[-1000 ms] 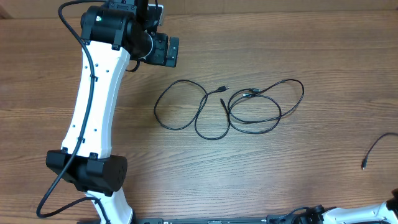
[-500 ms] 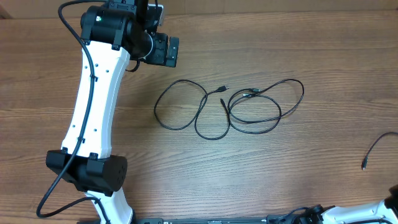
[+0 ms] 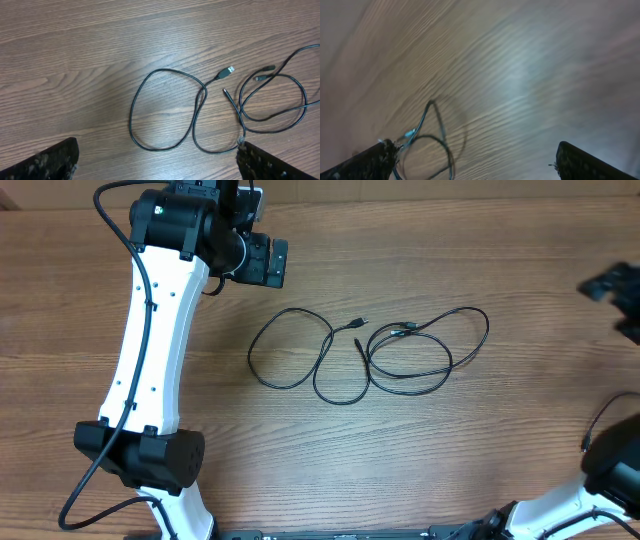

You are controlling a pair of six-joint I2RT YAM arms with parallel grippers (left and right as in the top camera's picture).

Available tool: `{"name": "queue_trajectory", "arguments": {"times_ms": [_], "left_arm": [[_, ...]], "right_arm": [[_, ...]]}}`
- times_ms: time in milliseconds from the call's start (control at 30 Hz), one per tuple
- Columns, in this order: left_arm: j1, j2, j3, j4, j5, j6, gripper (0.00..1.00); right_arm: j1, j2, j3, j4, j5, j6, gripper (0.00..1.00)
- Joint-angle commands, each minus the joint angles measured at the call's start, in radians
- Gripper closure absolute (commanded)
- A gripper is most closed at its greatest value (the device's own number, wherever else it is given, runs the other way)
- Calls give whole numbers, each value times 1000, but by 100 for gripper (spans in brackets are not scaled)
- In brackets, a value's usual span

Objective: Untangle cables
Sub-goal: 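Bring the right gripper back toward the cables on the table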

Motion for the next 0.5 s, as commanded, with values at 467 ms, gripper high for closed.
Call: {"name": "queue_trajectory", "arguments": {"times_ms": [467], "left_arm": [[0, -21, 13, 1, 10, -14, 0]], "right_arm": [[332, -11, -334, 229, 28, -34, 0]]}}
